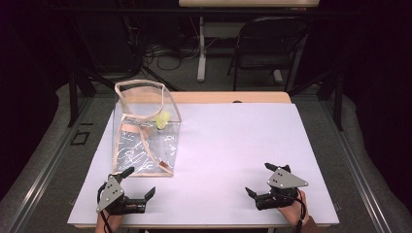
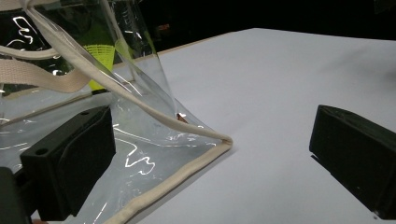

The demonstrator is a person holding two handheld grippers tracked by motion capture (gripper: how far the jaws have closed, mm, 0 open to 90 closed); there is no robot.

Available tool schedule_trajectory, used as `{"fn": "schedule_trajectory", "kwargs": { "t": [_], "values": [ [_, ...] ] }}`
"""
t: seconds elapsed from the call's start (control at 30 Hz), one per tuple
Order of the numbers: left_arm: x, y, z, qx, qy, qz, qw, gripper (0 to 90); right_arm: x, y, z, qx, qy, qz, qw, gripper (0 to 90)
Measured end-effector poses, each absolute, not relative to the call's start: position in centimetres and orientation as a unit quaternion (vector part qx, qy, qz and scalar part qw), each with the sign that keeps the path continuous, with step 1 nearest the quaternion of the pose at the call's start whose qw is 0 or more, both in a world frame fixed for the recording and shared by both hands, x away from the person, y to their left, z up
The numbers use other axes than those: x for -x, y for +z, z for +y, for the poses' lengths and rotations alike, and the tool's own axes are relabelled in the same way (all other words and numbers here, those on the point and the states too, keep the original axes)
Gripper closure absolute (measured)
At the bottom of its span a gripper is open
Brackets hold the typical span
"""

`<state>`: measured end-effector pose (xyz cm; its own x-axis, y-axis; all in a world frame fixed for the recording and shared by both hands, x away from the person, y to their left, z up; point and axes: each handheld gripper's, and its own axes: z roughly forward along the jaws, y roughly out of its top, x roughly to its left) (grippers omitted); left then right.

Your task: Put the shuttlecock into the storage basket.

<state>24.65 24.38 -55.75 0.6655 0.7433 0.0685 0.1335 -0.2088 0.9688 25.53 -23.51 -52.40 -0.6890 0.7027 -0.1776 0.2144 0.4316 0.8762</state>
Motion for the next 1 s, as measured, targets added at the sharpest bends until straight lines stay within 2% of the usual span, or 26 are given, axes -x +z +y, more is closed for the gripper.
{"fn": "schedule_trajectory", "kwargs": {
  "t": [0.4,1.0],
  "values": [
    [-24.6,-55.8,24.4,-0.727,0.275,0.303,0.552,0.3,-24.2,-53.0,-23.8,-0.27,0.455,0.799,0.286,0.0],
    [-24.7,-55.8,24.3,-0.73,0.275,0.3,0.549,0.3,-23.8,-53.3,-24.3,-0.261,0.464,0.798,0.282,0.0]
  ]
}}
